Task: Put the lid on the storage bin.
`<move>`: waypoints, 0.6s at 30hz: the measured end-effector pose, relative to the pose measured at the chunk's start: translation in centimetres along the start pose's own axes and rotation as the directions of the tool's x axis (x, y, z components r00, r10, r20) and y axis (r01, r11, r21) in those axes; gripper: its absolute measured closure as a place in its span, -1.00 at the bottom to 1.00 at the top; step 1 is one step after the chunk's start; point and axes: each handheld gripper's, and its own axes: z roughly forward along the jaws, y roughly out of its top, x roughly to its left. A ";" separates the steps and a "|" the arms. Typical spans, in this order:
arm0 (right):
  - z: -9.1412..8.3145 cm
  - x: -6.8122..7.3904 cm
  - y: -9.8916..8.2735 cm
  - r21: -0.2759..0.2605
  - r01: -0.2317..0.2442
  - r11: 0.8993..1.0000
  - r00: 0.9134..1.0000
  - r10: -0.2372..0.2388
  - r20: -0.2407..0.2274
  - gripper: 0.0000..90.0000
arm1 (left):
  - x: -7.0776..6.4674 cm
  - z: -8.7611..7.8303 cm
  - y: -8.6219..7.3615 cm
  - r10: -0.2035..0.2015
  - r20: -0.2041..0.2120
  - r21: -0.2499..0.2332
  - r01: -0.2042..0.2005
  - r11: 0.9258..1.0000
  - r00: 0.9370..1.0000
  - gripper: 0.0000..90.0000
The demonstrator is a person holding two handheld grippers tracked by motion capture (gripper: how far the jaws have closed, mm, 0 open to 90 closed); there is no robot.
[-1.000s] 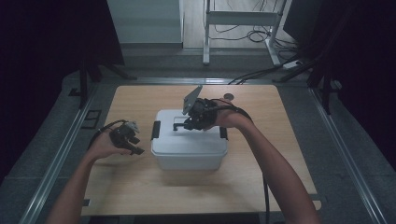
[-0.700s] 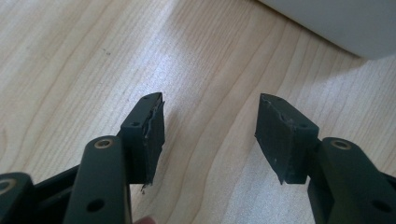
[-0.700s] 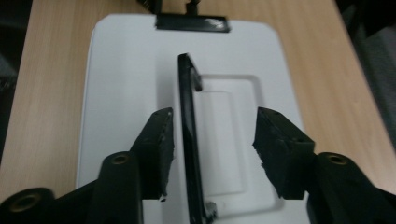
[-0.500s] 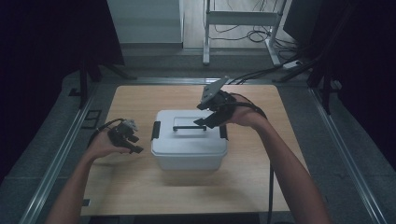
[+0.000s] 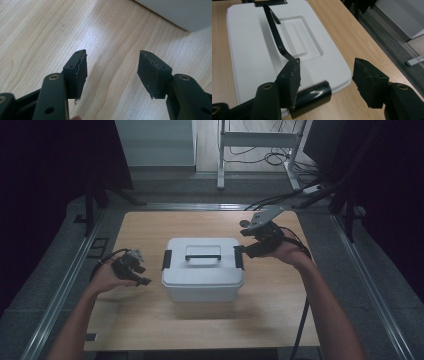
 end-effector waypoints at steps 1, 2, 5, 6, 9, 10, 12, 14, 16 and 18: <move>-0.1 -0.1 -0.3 -0.001 -0.006 1.000 1.000 0.006 0.003 -0.13 | -0.1 0.0 -0.1 -0.004 -0.002 -0.006 0.004 1.000 1.000 -0.10; -0.4 -0.3 -1.1 -0.010 -0.021 1.000 1.000 0.022 0.018 -0.13 | -0.1 -0.1 -0.2 -0.006 -0.003 -0.010 0.006 1.000 1.000 -0.10; -0.8 -0.4 -2.0 -0.028 -0.047 0.998 0.998 0.048 0.027 -0.13 | -0.1 -0.2 -0.4 -0.018 -0.010 -0.029 0.017 0.999 1.000 -0.10; -1.0 -0.4 -2.4 -0.035 -0.058 0.998 0.998 0.059 0.034 -0.13 | -0.1 -0.2 -0.5 -0.017 -0.010 -0.032 0.016 0.999 1.000 -0.10; -1.6 -0.5 -3.9 -0.057 -0.090 0.994 0.994 0.093 0.052 -0.13 | -0.2 -0.3 -0.6 -0.020 -0.015 -0.048 0.019 0.999 1.000 -0.10; -1.8 -0.5 -4.4 -0.062 -0.102 0.993 0.993 0.106 0.058 -0.13 | -0.3 -0.3 -0.7 -0.023 -0.017 -0.056 0.022 0.998 1.000 -0.10; -2.0 -0.4 -5.4 -0.067 -0.121 0.990 0.990 0.125 0.070 -0.13 | -0.5 -0.3 -0.8 -0.035 -0.025 -0.082 0.033 0.996 0.999 -0.10; -2.2 -0.3 -6.4 -0.077 -0.139 0.987 0.986 0.145 0.081 -0.13 | -0.8 -0.4 -0.8 -0.031 -0.031 -0.095 0.028 0.995 0.999 -0.09; -2.2 -0.1 -7.3 -0.086 -0.154 0.984 0.982 0.162 0.093 -0.13 | -1.1 -0.6 -0.8 -0.022 -0.038 -0.111 0.018 0.994 0.999 -0.09; -2.0 0.2 -8.1 -0.087 -0.170 0.982 0.978 0.179 0.107 -0.14 | -1.4 -0.6 -0.8 -0.032 -0.038 -0.136 0.027 0.990 0.999 -0.09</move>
